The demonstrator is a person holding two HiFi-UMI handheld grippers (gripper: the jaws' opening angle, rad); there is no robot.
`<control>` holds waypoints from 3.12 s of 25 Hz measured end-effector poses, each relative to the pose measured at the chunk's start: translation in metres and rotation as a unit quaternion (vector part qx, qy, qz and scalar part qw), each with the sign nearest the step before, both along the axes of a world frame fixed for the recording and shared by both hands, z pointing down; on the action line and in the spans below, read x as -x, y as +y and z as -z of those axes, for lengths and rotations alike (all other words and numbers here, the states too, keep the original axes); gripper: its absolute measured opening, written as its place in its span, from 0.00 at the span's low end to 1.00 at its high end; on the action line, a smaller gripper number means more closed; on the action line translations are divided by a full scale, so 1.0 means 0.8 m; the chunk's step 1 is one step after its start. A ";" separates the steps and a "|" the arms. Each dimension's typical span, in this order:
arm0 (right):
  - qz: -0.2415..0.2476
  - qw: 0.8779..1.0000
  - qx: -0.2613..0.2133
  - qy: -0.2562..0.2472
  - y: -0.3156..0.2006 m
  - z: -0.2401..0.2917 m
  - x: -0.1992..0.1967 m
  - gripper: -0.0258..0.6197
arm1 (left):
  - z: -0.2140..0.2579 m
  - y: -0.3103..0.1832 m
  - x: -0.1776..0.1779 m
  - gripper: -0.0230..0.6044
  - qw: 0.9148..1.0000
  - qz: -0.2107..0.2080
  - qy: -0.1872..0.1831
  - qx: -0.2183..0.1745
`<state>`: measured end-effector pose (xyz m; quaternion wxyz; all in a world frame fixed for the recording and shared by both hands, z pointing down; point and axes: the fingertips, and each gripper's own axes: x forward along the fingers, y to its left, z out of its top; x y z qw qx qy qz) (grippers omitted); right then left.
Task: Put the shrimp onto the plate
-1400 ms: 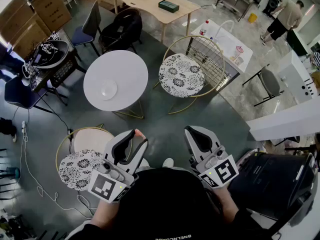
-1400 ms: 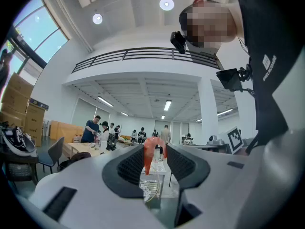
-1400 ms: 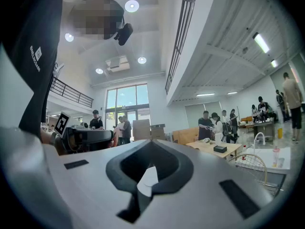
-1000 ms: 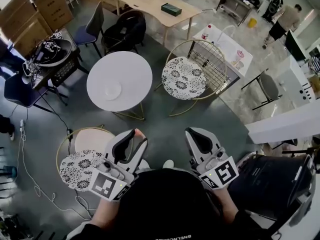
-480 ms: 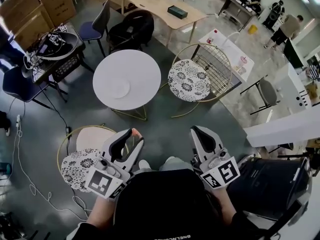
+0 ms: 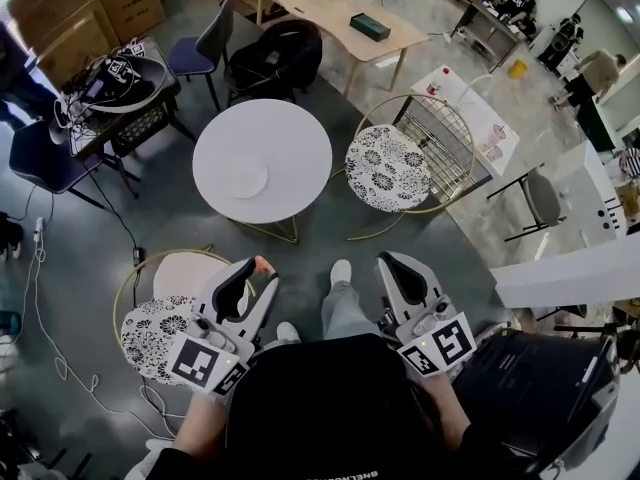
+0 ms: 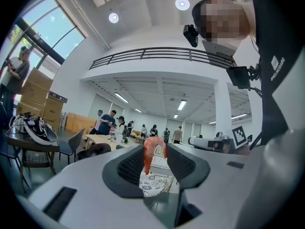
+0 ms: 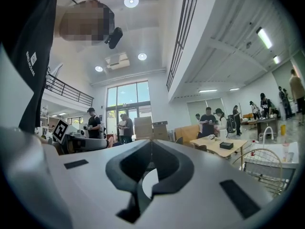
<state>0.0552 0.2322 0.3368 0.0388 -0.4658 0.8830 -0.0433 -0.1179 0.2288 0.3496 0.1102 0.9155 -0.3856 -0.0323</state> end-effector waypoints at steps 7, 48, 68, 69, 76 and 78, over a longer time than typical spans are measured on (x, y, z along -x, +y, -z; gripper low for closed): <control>0.032 0.999 0.006 -0.008 -0.064 -0.010 -0.011 0.07 | -0.011 -0.047 -0.012 0.28 0.999 0.033 -0.007 0.011; 0.288 0.957 0.036 -0.020 -0.332 -0.027 -0.057 0.07 | -0.096 -0.294 -0.040 0.28 0.957 0.239 -0.110 0.124; 0.233 0.970 0.066 0.018 -0.388 -0.035 0.012 0.07 | -0.255 -0.379 0.047 0.28 0.950 0.169 -0.131 0.228; 0.228 0.971 0.069 0.021 -0.390 -0.037 0.015 0.07 | -0.262 -0.383 0.050 0.28 0.949 0.166 -0.130 0.233; 0.199 0.975 0.087 0.037 -0.403 -0.048 0.036 0.07 | -0.321 -0.406 0.070 0.28 0.943 0.134 -0.146 0.266; 0.192 0.976 0.091 0.041 -0.406 -0.052 0.042 0.07 | -0.341 -0.411 0.078 0.28 0.940 0.128 -0.150 0.278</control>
